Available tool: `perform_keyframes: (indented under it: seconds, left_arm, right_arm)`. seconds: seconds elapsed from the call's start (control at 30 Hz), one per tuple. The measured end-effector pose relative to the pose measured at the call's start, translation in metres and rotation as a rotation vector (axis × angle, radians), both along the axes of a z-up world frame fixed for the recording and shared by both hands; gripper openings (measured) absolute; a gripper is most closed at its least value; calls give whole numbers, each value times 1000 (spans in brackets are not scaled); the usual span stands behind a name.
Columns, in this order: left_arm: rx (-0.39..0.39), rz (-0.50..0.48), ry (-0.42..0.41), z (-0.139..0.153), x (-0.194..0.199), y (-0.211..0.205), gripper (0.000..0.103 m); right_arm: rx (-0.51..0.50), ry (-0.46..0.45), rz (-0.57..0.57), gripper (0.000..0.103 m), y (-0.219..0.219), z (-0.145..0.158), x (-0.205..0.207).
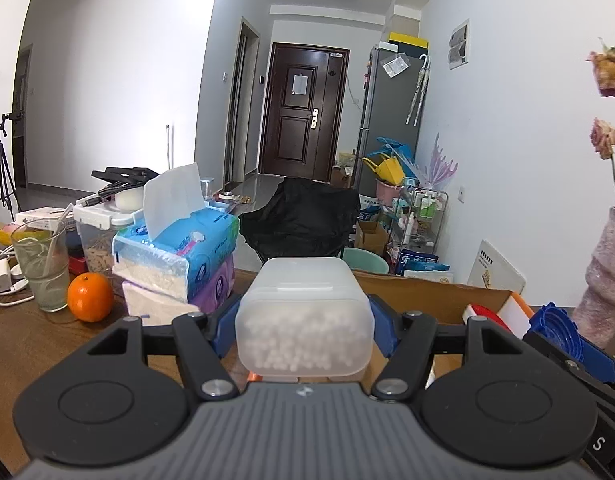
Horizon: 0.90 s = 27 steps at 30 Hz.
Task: Organize rigid objects
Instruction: 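Carry the white container with the left tool while the right tool carries the blue cap over the box, then open the left tool to drop the white container while the right tool releases the blue cap into the box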
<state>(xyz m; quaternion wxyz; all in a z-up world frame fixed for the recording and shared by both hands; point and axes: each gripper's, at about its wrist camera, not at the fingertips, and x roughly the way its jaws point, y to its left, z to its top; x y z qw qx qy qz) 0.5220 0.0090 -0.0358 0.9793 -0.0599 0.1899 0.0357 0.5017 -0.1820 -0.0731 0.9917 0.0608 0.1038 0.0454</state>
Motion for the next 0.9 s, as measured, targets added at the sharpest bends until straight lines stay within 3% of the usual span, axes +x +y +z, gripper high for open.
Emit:
perform_keyframes:
  seconds: [0.37,0.9]
  left_arm:
    - [32,-10,6,-6,44,-3,67]
    - [72,-78,64,-27,87,-19,67]
  right_arm:
    - [-3,24,19,52,6,-5,48]
    - [-48,93,-2,52,9,-17,83]
